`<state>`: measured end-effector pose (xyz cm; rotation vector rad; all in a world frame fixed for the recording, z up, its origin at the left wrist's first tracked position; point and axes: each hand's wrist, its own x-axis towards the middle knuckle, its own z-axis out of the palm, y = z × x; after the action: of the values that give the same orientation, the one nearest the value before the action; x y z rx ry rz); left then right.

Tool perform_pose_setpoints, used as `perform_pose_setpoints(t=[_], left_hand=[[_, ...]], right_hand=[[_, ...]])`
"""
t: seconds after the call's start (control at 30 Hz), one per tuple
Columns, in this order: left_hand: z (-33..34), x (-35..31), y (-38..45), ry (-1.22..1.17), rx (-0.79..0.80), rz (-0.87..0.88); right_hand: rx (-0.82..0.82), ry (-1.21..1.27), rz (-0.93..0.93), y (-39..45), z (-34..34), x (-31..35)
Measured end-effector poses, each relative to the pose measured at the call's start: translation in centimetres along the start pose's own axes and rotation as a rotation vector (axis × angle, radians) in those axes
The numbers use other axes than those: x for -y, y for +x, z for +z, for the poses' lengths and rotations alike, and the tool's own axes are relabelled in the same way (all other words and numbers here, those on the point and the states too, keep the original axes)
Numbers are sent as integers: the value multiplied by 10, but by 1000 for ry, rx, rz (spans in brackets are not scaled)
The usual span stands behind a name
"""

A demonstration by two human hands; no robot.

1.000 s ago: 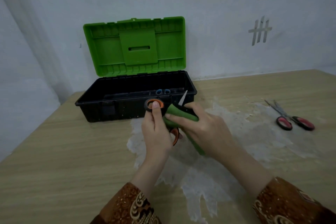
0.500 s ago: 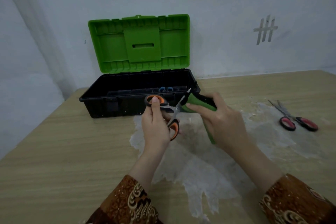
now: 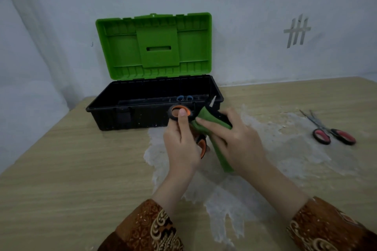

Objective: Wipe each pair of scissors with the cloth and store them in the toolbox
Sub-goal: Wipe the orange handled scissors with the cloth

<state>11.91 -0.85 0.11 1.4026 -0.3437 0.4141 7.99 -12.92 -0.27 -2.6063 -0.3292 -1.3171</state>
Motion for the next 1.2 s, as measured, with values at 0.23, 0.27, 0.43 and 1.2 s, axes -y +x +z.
perform_pose_setpoints(t=[0.23,0.27,0.43,1.2], left_hand=[[6,3,-10,94,41,89],[6,3,-8,85,17,60],[-4,9,7,46,-66,-42],[-4,1,0,14,162,-1]], right_hand=[[37,33,162,0,2,3],[43,68,138,-2,2,6],[119,44,-48,-4,5,19],[32,-38,260,0,5,-22]])
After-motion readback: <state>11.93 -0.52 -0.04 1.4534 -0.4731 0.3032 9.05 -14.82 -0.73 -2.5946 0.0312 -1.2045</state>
